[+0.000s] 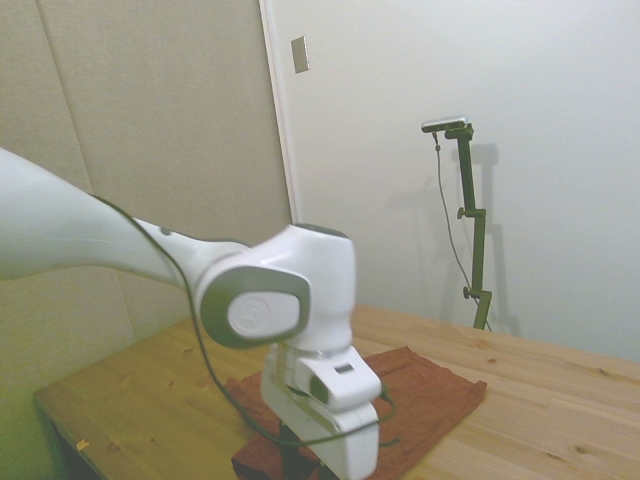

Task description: Fold the shorts

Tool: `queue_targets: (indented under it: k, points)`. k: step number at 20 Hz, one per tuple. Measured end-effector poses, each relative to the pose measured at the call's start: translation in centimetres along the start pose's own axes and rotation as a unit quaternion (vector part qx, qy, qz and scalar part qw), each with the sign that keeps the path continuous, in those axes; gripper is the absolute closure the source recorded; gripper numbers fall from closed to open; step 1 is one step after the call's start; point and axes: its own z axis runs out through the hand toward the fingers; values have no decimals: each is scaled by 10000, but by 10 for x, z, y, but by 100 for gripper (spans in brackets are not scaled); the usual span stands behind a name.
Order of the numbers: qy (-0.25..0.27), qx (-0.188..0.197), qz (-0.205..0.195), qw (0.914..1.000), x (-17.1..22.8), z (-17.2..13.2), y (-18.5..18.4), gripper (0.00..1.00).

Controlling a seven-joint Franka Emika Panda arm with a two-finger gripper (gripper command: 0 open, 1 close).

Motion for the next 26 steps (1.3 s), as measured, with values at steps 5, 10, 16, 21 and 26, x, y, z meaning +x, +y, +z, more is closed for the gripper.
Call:
queue_targets:
  k: [5,10,16,21,26]
  points:
    - [1329,-213,-489,9897,-91,-82,-43,0]
    - [2289,-694,-1554,9585,-155,-34,-130,0]
    - [3309,-1255,-2767,8934,-219,25,-168,0]
    - [4364,-1107,-3530,8202,-265,50,-192,0]
    - [4581,-1011,-3694,8022,-277,70,-197,0]
